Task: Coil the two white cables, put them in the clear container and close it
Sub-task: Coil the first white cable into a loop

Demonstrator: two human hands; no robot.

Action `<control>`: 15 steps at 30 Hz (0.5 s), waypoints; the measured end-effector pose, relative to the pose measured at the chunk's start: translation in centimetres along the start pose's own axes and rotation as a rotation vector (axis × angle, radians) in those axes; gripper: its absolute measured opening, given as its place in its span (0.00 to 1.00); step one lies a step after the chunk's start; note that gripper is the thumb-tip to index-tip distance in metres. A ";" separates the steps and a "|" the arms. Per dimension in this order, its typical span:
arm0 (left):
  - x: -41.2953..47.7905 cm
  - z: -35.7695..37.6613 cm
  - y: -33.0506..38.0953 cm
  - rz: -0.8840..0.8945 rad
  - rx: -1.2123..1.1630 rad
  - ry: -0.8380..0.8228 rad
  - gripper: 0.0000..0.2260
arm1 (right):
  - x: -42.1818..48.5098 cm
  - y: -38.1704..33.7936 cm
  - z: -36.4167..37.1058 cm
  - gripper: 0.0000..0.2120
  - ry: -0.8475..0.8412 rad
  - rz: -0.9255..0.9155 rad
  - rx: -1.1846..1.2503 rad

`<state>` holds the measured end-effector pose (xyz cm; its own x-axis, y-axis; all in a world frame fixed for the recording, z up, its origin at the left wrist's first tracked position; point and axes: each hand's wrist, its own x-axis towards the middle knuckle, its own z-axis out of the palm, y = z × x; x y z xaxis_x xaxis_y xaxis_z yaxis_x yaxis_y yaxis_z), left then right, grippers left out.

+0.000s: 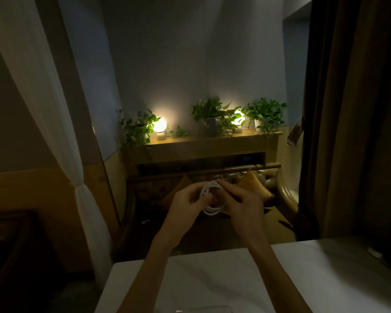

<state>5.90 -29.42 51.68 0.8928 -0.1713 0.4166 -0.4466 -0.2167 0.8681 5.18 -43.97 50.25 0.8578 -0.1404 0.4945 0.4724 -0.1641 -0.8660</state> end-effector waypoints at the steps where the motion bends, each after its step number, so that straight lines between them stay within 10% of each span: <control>1: -0.3 -0.3 0.1 -0.068 -0.161 -0.049 0.12 | 0.3 0.0 -0.3 0.14 0.028 0.019 0.023; 7: -0.7 -0.4 0.8 -0.292 -0.521 -0.073 0.10 | 0.7 -1.1 -0.3 0.15 0.016 -0.012 0.013; 15: 0.3 0.4 0.5 -0.021 0.213 0.176 0.05 | -0.4 -1.5 0.5 0.16 0.010 -0.184 -0.190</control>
<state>5.96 -29.92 52.14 0.8902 0.0016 0.4555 -0.4131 -0.4185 0.8088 4.18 -43.20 51.30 0.7585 -0.1009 0.6438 0.5728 -0.3679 -0.7325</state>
